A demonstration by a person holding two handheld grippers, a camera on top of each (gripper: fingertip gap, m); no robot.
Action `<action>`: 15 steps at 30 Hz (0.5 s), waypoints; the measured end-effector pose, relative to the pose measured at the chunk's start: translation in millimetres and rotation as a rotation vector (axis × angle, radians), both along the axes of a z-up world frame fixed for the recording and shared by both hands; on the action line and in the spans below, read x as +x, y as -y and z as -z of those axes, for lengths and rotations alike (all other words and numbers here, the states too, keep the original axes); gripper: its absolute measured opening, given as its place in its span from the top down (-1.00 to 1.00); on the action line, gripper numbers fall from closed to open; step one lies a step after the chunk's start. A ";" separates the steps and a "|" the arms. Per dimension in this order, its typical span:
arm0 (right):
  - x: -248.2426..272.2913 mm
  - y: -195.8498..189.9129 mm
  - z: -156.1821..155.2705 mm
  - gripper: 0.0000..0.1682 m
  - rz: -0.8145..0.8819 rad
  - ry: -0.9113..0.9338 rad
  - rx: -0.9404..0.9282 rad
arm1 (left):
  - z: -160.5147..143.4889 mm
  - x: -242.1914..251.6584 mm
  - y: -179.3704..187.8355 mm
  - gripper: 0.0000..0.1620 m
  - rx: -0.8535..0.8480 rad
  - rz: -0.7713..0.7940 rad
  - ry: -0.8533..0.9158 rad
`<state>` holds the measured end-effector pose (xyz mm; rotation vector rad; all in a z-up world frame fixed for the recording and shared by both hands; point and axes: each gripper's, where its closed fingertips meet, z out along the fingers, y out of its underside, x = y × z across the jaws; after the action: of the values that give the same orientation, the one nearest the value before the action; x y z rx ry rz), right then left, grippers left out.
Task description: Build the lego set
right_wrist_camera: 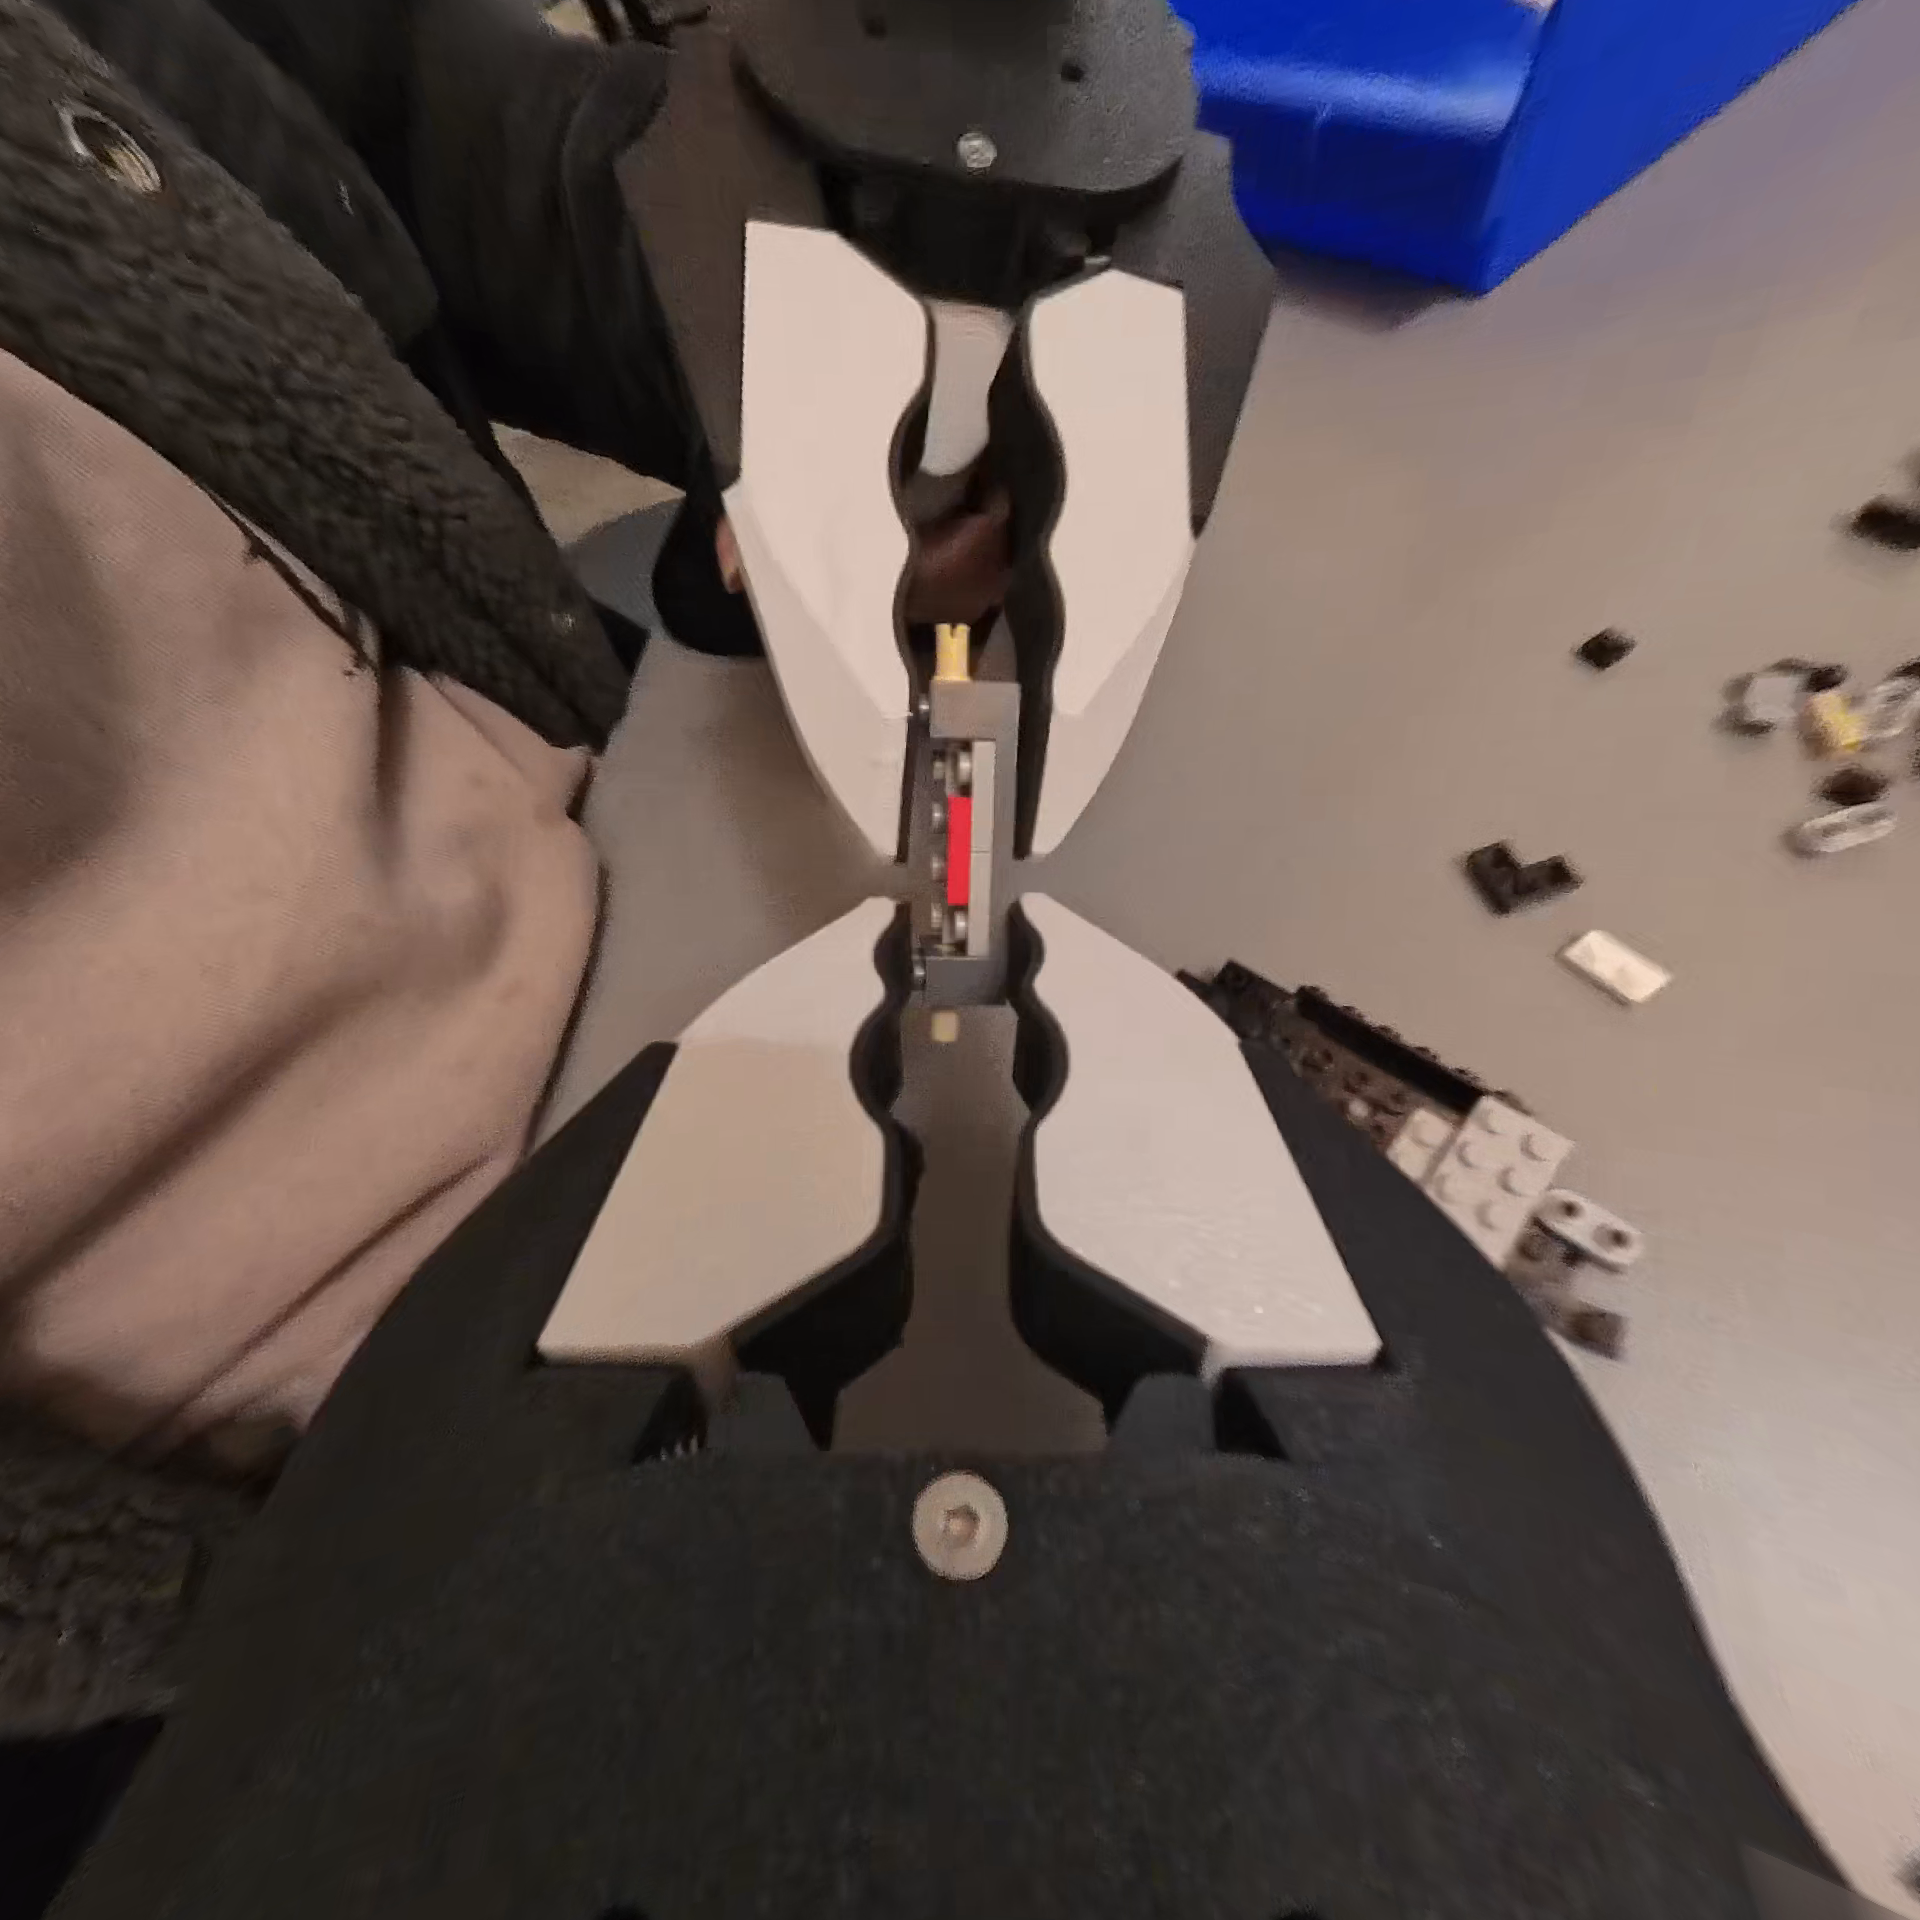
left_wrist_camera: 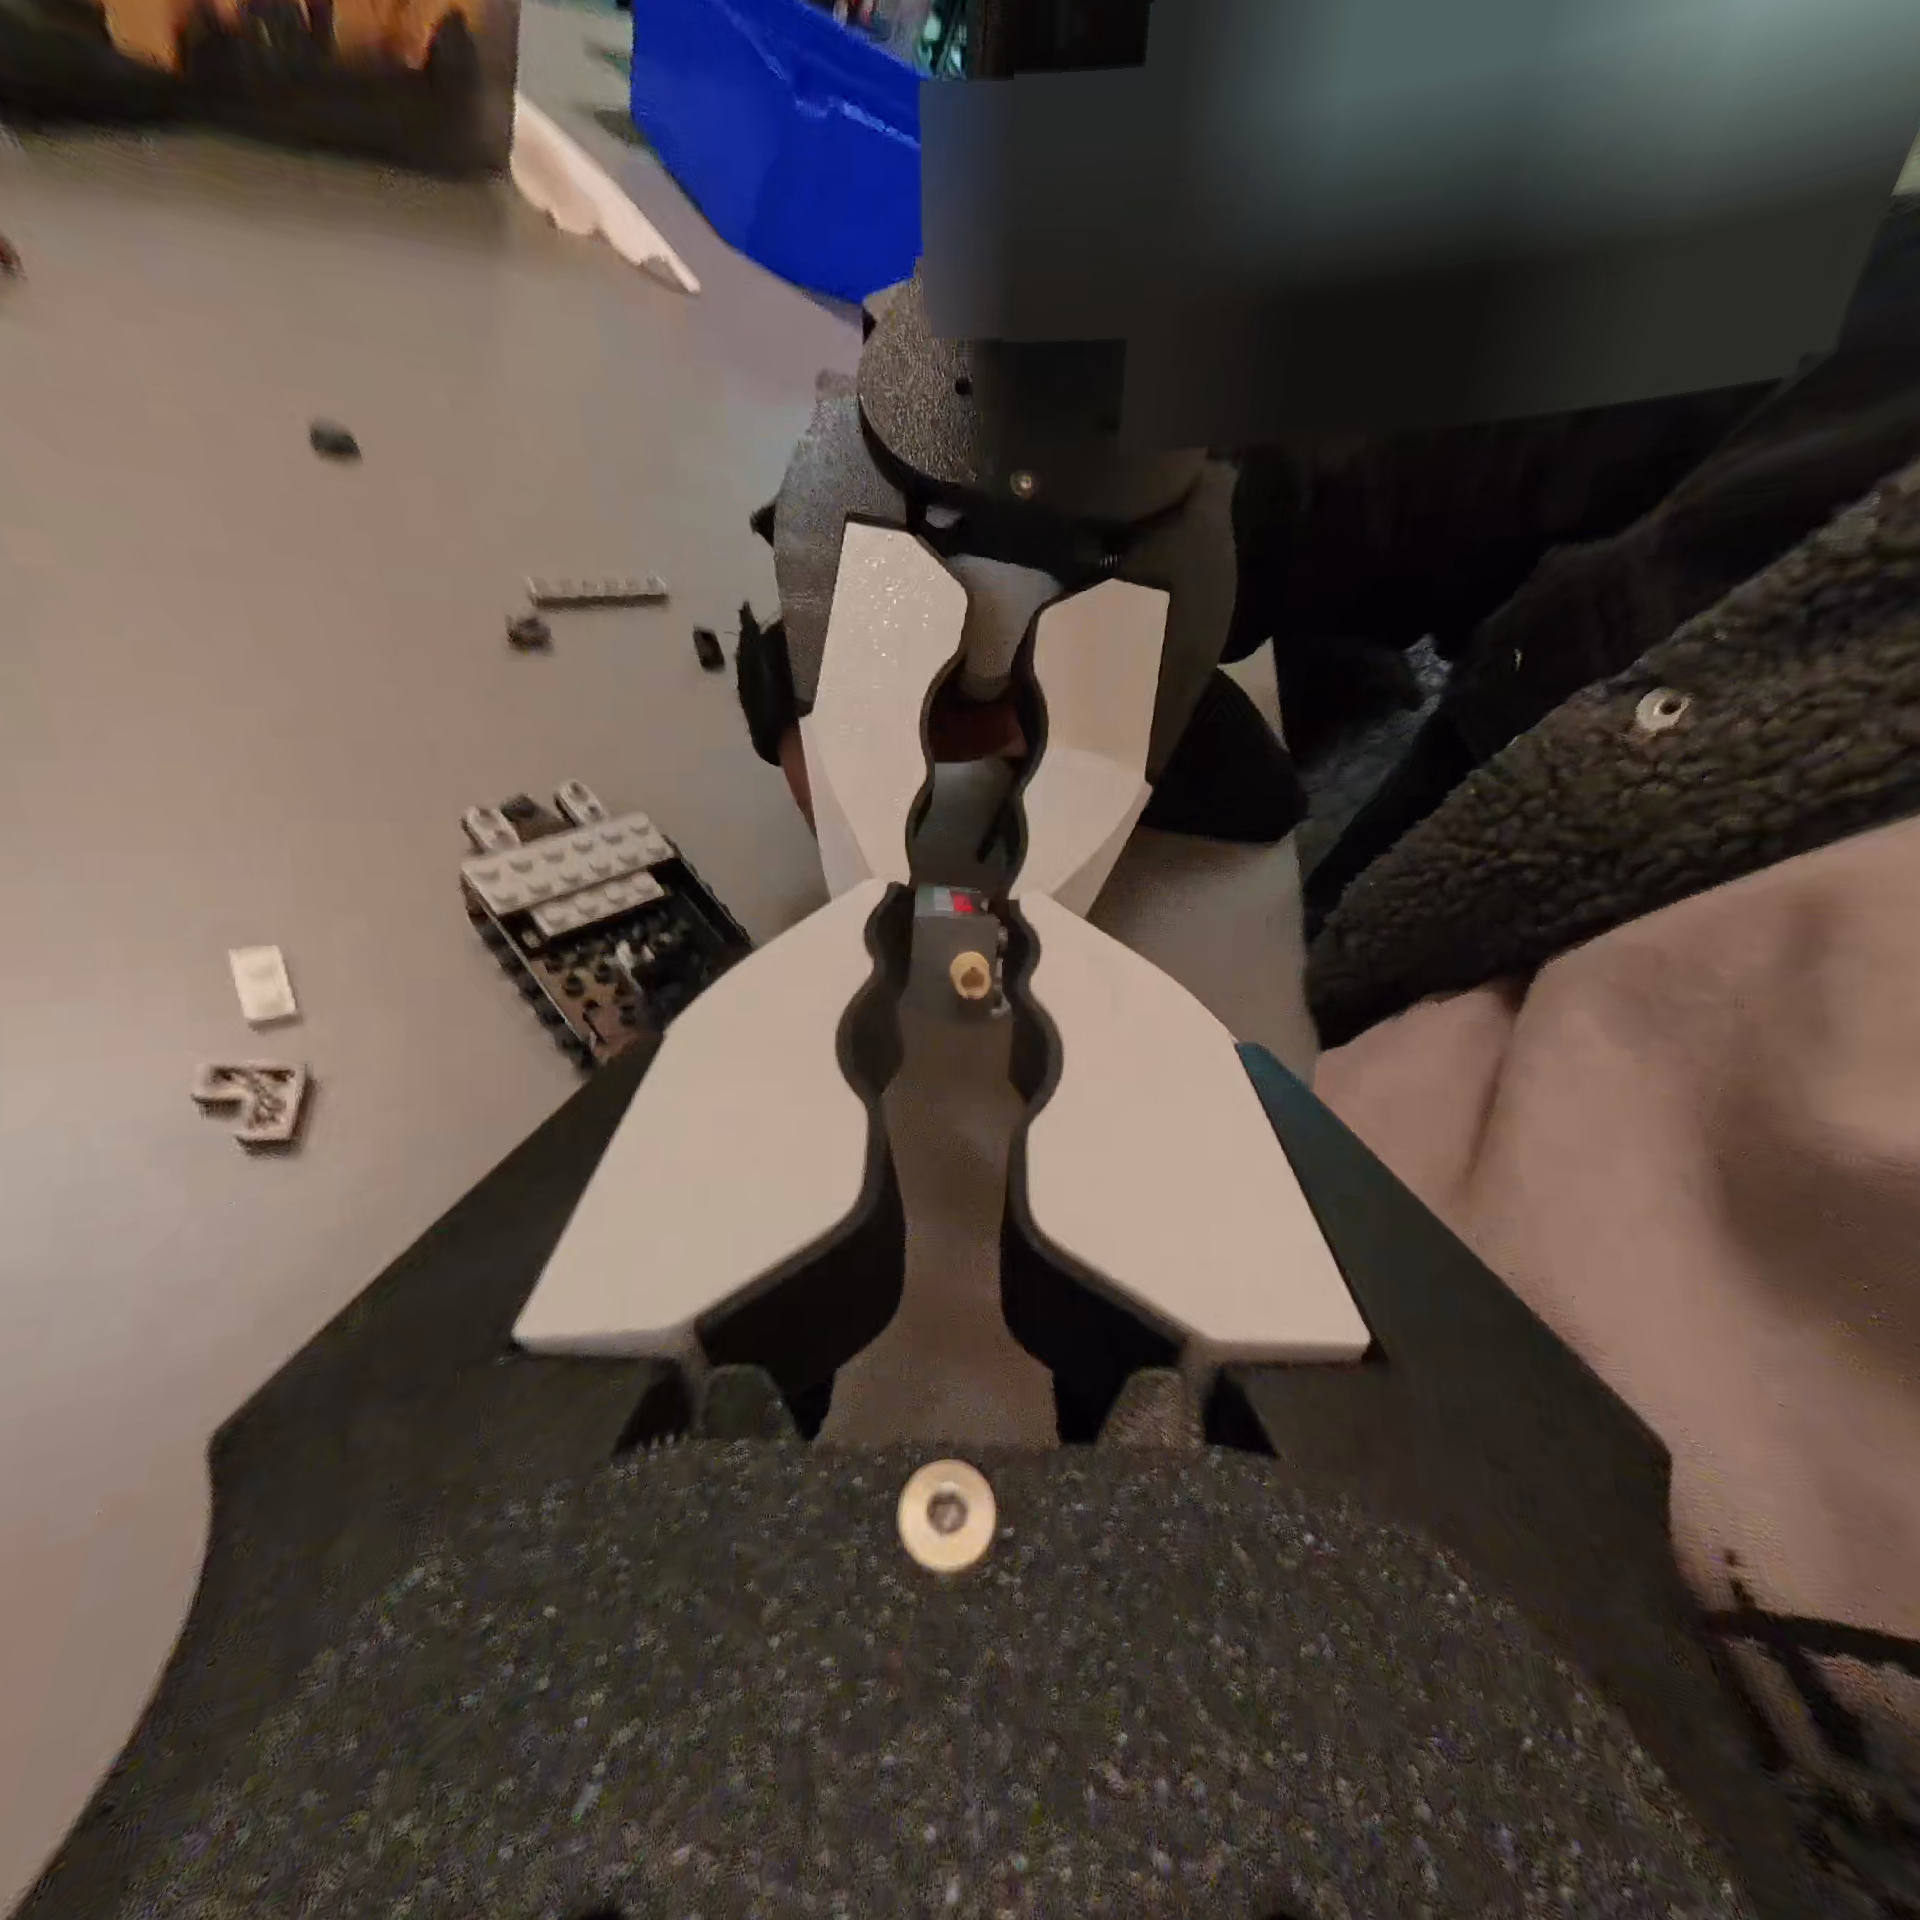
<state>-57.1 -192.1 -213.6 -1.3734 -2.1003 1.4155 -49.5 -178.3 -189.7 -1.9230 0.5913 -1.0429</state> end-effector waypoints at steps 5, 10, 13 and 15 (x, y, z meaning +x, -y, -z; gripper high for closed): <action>3.8 -9.8 -9.0 0.82 -0.022 -0.279 0.427 | -24.4 0.4 17.1 0.28 0.015 0.103 0.156; -0.1 -13.3 -7.8 0.82 -0.086 -0.416 0.779 | -13.7 -5.3 19.5 0.46 -0.254 0.137 0.303; -3.0 -15.0 -7.9 0.82 -0.105 -0.439 0.861 | 1.8 -0.2 21.9 0.51 -0.310 0.130 0.219; -4.9 -16.3 -5.9 0.83 -0.124 -0.444 0.914 | 6.6 2.7 22.6 0.57 -0.345 0.129 0.200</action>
<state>-62.0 -175.9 -207.7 -0.5174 -2.0910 0.5380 -46.9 -200.9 -196.3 -2.0589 0.4475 -1.4793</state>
